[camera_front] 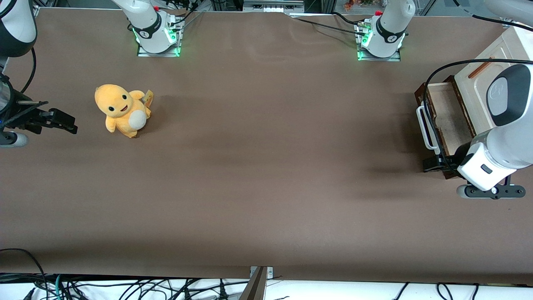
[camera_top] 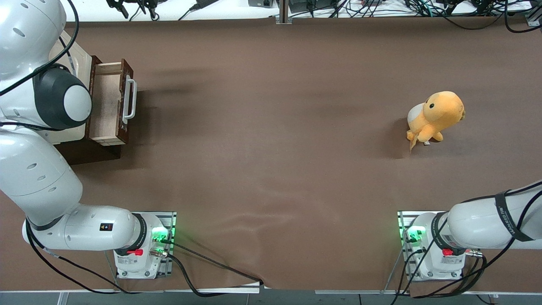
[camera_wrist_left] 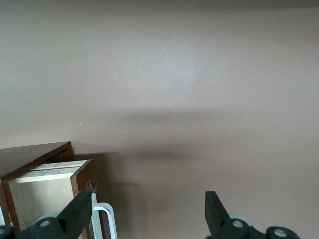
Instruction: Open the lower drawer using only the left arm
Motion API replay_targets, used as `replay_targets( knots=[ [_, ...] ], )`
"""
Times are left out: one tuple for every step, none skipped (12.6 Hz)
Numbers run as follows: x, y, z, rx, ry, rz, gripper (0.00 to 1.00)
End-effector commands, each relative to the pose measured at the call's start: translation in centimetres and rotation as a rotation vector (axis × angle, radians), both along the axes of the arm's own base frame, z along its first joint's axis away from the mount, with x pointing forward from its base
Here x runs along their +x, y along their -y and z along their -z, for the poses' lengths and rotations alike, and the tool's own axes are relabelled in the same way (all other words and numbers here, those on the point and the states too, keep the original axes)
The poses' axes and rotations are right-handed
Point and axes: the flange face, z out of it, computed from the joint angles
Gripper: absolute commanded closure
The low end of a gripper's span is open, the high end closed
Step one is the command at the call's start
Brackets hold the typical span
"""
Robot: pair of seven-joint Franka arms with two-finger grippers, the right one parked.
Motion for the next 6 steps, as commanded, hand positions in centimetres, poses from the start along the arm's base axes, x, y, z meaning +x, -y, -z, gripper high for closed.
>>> replay_targets(
  knots=[
    [-0.74, -0.41, -0.73, -0.018, 0.01, 0.017, 0.0],
    [-0.69, -0.41, -0.77, -0.018, 0.012, 0.017, 0.0],
    [-0.62, -0.41, -0.96, -0.018, 0.016, 0.016, 0.0],
    [-0.58, -0.43, -1.12, -0.016, 0.018, 0.014, 0.0],
    [-0.59, -0.31, -1.12, -0.018, 0.018, 0.016, 0.0],
    [-0.6, -0.43, -1.1, -0.016, 0.016, 0.014, 0.0]
  ],
)
